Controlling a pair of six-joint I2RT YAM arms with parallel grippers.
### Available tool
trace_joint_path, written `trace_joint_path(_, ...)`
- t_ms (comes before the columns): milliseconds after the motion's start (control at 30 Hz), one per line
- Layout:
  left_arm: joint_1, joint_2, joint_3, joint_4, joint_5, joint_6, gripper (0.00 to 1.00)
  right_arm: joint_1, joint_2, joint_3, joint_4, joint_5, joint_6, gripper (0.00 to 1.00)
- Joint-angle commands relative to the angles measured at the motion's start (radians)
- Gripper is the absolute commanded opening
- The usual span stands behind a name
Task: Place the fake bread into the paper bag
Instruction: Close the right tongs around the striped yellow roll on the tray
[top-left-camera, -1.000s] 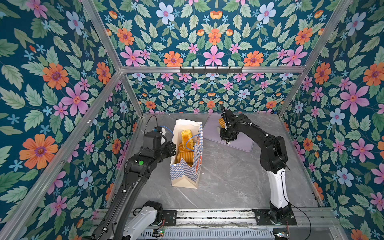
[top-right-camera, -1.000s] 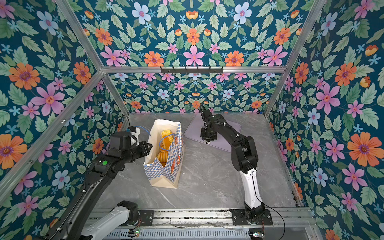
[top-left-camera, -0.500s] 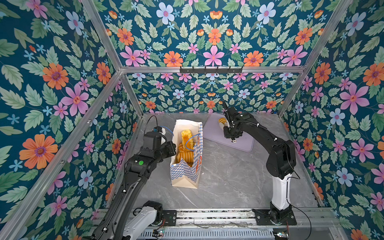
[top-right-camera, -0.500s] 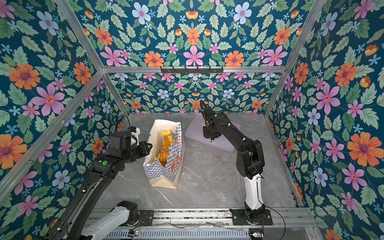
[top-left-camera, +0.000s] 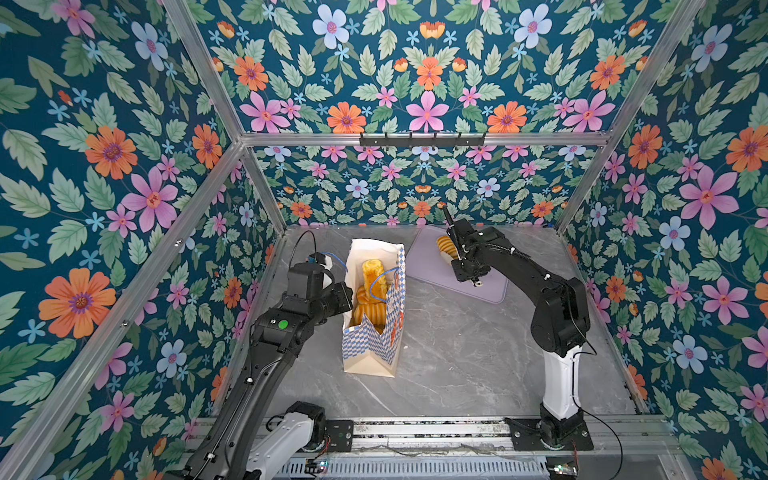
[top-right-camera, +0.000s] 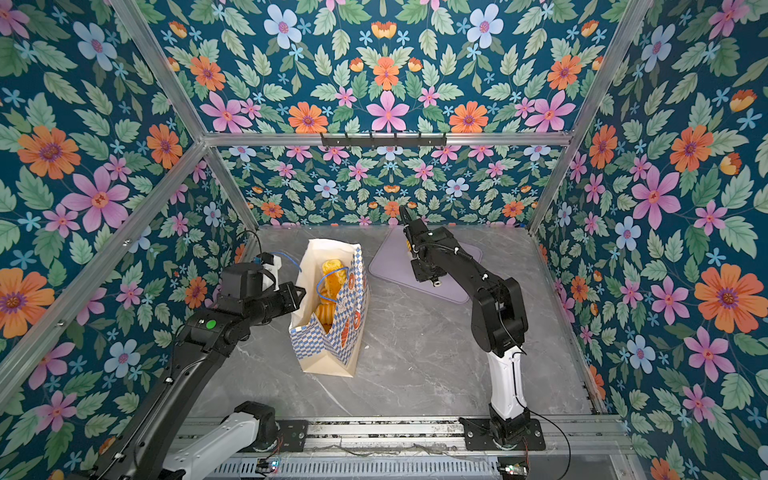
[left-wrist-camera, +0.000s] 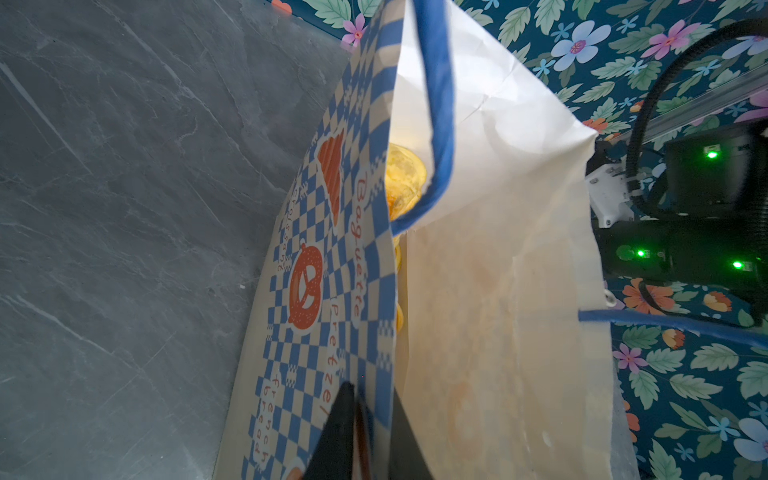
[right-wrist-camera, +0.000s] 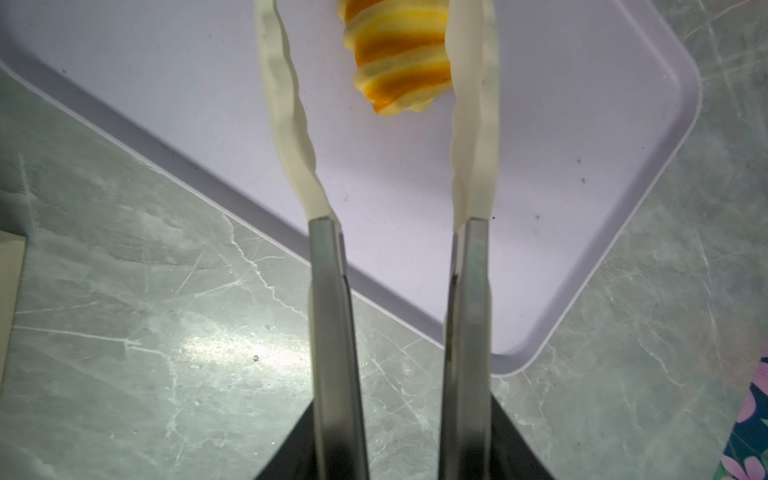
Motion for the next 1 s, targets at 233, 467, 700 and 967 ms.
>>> trace_joint_path(233, 0.001, 0.002, 0.017, 0.002, -0.011, 0.015, 0.15, -0.025, 0.054, 0.037, 0.004, -0.036, -0.015, 0.50)
trace_joint_path(467, 0.001, 0.007, 0.022, -0.003, -0.013, 0.018, 0.15, -0.043, 0.092, 0.065, 0.002, -0.059, -0.007, 0.51)
trace_joint_path(700, 0.000, 0.009, 0.026, -0.009, -0.016, 0.018, 0.14, -0.061, 0.142, 0.101, -0.003, -0.082, 0.004, 0.52)
trace_joint_path(967, 0.000, 0.006, 0.029, -0.017, -0.021, 0.018, 0.14, -0.061, 0.173, 0.135, -0.009, -0.075, 0.010, 0.47)
